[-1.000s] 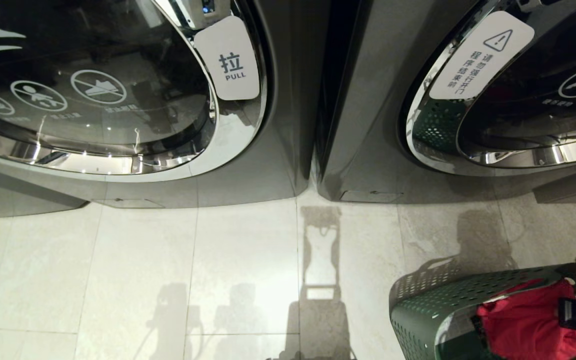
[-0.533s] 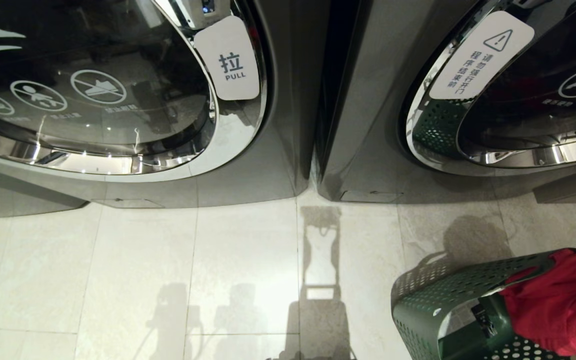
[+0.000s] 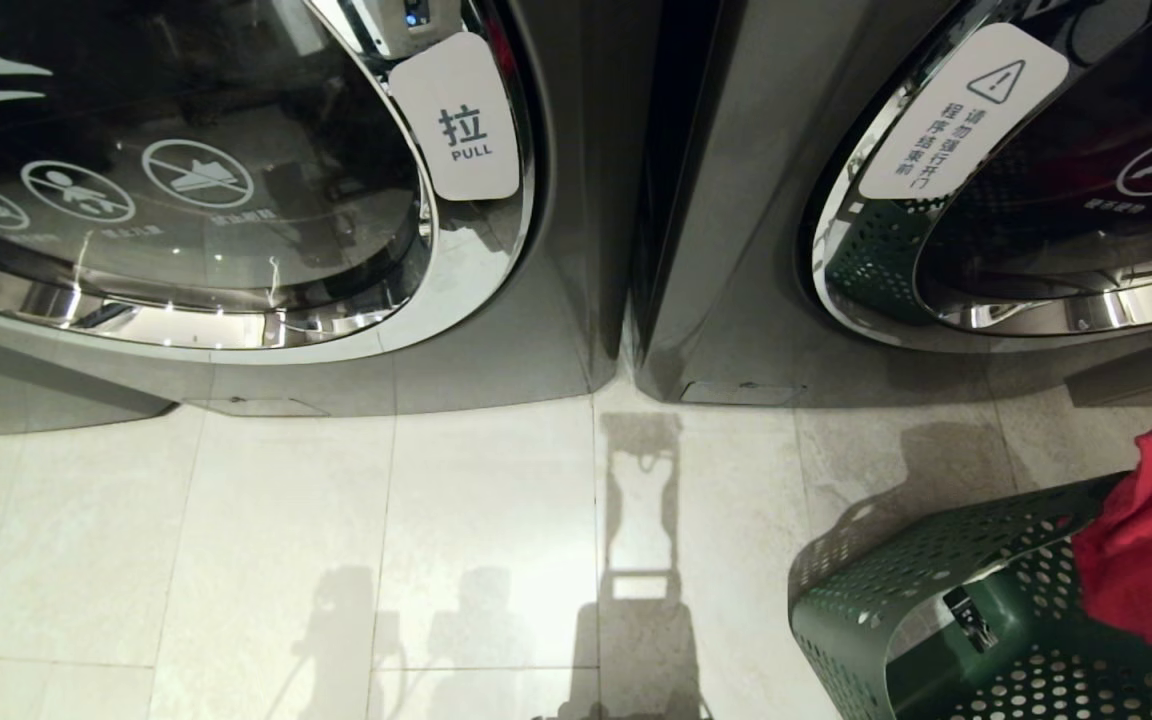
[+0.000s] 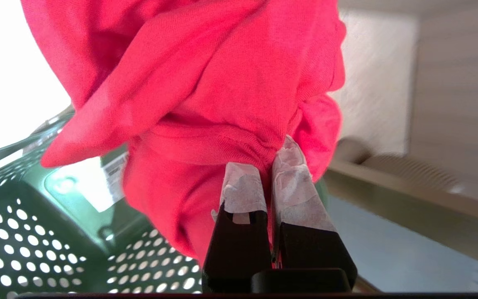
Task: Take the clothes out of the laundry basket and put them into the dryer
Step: Take the clothes out of the basket, then put the clothes in the dryer
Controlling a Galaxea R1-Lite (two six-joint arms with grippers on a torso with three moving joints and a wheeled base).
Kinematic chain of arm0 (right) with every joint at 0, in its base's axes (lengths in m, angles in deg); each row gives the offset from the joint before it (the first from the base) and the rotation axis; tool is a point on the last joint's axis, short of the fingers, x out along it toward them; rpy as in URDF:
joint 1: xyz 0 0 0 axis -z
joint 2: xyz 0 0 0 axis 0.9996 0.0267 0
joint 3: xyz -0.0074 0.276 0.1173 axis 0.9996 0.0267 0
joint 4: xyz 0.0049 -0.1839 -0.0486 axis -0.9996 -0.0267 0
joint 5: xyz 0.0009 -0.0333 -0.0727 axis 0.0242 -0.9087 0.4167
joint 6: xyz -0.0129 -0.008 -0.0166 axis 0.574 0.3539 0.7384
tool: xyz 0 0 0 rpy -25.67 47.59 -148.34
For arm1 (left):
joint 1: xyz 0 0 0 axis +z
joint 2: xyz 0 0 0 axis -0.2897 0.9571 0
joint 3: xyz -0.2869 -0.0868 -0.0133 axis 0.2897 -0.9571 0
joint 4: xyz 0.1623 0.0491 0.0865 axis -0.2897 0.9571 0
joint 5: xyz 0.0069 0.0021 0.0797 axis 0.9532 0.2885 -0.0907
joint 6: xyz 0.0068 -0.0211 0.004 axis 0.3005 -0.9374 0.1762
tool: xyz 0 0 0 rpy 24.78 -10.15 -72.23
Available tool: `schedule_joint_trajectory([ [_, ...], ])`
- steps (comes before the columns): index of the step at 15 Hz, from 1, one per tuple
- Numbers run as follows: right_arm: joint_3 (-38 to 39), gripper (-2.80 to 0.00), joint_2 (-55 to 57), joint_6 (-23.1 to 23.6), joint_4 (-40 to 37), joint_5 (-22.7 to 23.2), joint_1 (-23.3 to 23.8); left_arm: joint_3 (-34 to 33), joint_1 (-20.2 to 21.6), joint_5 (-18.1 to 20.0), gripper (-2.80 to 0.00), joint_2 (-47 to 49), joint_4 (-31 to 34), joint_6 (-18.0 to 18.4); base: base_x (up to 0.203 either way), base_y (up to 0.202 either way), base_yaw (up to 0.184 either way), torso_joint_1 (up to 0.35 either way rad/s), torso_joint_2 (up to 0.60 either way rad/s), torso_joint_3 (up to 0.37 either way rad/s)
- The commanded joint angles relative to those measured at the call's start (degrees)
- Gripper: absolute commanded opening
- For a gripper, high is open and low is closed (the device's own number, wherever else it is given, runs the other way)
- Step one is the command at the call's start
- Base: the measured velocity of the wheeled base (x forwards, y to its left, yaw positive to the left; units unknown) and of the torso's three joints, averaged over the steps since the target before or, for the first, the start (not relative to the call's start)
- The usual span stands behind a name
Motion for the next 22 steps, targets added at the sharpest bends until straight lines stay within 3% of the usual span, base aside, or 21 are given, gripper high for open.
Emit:
schedule_joint_trajectory([
  [1,0.52,-2.8,-10.14,0.61,-1.55,0.14,-0.07,-0.02,0.02,-0.02,-2.8,-0.02,-0.01,-0.05,0.0,0.0,0.0,0.0,0.0,0.0],
  [3,1.2,-2.8,-16.1,1.4,-3.77,0.54,-2.59,-0.02,-0.03,-0.02,-2.8,-0.02,-0.01,0.03,0.0,0.0,0.0,0.0,0.0,0.0],
  [7,2.22,-2.8,-18.94,-0.95,-4.42,-0.55,-20.7,-0.02,0.0,-0.02,-2.8,-0.02,-0.01,-0.06,0.0,0.0,0.0,0.0,0.0,0.0],
  [9,3.89,-2.8,-21.62,-3.61,-5.04,-4.46,-31.01,-0.01,-0.05,-0.02,-2.8,-0.02,-0.01,0.02,0.0,0.0,0.0,0.0,0.0,0.0],
  [11,8.68,-2.8,-29.19,-6.1,-7.3,-8.36,-36.79,-0.02,-0.05,-0.02,-2.8,-0.02,-0.01,-0.02,0.0,0.0,0.0,0.0,0.0,0.0],
  [13,13.81,-2.8,-37.33,-9.29,-12.22,-9.91,-37.22,-0.02,-0.03,-0.02,-2.8,-0.02,-0.01,-0.06,0.0,0.0,0.0,0.0,0.0,0.0],
  [15,15.14,-2.8,-43.31,-13.44,-25.41,-9.95,-33.69,-0.02,0.04,-0.02,-2.8,-0.02,-0.01,0.02,0.0,0.0,0.0,0.0,0.0,0.0],
  [16,15.44,-2.8,-45.94,-14.16,-27.97,-8.04,-32.14,-0.02,0.03,-0.02,-2.8,-0.02,-0.01,0.01,0.0,0.0,0.0,0.0,0.0,0.0],
  [22,15.76,-2.8,-61.79,-9.57,-33.11,-3.98,-32.36,-0.02,0.02,-0.02,-2.8,-0.11,-0.01,0.03,0.0,0.0,0.0,0.0,0.0,0.0],
])
